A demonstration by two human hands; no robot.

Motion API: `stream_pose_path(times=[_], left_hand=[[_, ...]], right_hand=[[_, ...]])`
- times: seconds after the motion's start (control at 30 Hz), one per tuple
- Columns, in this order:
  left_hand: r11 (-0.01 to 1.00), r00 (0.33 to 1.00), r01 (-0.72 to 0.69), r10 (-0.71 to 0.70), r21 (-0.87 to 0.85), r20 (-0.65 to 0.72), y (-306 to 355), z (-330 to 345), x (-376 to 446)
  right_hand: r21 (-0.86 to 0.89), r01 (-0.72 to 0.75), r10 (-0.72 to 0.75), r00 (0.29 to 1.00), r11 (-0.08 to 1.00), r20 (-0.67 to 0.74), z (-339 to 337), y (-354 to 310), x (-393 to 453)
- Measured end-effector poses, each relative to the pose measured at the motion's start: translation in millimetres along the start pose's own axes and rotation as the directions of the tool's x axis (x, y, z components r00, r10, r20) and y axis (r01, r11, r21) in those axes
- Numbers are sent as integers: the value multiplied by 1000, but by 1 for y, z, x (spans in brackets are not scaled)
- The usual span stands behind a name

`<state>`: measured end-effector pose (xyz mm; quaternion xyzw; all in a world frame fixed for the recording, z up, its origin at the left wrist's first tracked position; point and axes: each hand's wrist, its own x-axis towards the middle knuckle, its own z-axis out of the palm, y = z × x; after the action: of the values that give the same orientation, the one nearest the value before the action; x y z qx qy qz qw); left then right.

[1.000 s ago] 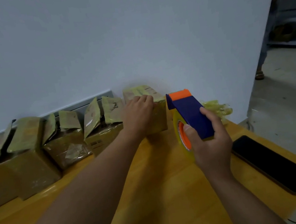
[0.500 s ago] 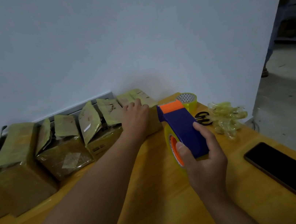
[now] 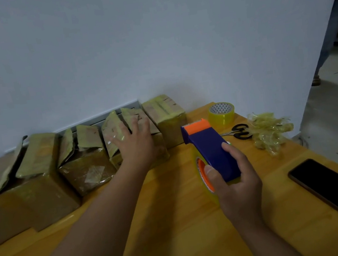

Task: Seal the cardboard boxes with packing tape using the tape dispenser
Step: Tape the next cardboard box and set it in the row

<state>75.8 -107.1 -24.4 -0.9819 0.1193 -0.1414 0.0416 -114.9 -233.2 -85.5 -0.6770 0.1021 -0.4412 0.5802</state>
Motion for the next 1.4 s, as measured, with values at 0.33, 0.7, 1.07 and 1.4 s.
stream_pose_path(times=[0.33, 0.7, 1.07, 1.4], left_hand=[[979, 983, -185, 186, 86, 1, 11, -19, -38], [969, 969, -248, 248, -6, 10, 4, -52, -146], [977, 977, -213, 212, 26, 17, -68, -80, -277], [973, 985, 141, -119, -181, 125, -150, -101, -321]], right_hand=[[-22, 7, -6, 1000, 1000, 15, -1, -3, 0], [4, 12, -11, 1000, 1000, -10, -25, -41, -25], [28, 5, -6, 1000, 1000, 27, -17, -88, -103], [73, -1, -13, 981, 997, 194, 42, -125, -155]])
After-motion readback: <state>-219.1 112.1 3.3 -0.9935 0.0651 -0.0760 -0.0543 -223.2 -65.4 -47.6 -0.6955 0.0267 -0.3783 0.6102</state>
